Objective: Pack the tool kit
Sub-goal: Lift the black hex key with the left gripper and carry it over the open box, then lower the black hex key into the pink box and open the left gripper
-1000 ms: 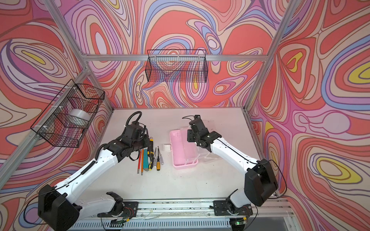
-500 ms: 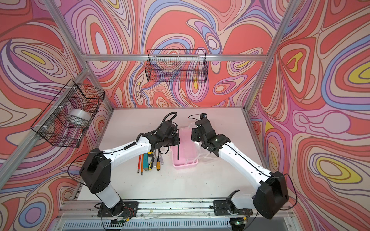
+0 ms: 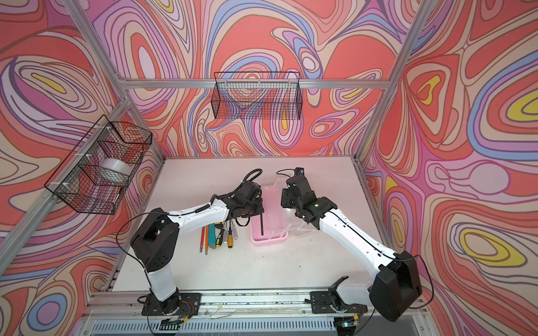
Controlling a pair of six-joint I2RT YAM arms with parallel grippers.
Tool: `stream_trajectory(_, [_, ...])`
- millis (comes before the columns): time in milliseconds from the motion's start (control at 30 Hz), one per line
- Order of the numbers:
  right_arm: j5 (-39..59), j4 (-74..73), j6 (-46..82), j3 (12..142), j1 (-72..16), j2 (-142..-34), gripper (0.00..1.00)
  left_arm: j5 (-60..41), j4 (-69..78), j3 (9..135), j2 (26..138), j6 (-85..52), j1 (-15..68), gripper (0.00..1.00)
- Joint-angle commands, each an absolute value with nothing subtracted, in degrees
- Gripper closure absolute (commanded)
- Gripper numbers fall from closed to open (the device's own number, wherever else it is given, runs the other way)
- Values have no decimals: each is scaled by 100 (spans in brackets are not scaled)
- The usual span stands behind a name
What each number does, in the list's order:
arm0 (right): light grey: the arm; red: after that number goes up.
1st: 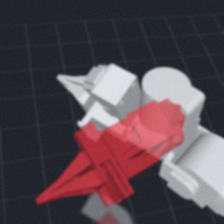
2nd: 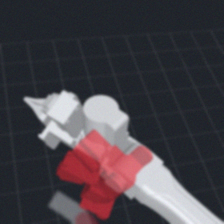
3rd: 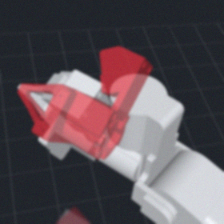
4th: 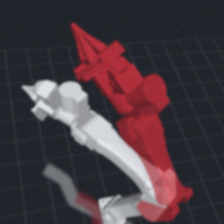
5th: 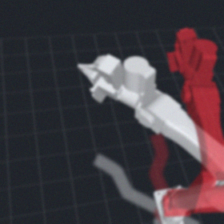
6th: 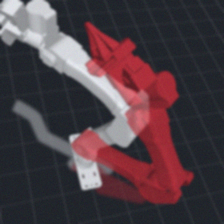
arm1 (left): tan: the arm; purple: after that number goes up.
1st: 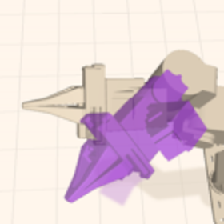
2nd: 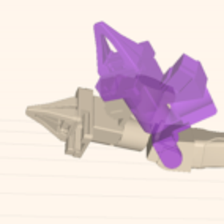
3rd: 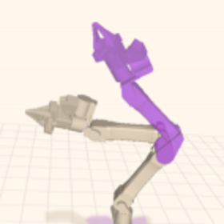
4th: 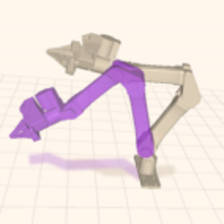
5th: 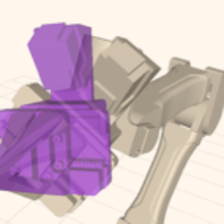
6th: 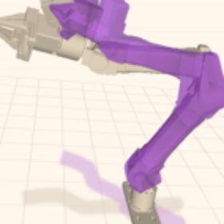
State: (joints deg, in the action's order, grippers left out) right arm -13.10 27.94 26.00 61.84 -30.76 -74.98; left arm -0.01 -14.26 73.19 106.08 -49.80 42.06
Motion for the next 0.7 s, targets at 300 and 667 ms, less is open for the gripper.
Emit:
stream_trajectory(300, [-1569,3014,2549,6195,-3000,-7228,39,79,-1630,7774,10791,-4826,4201,81])
stream_trajectory(667, [-1569,3164,2459,6311,-2888,-7116,38,79,-1703,7899,10709,-4606,4123,68])
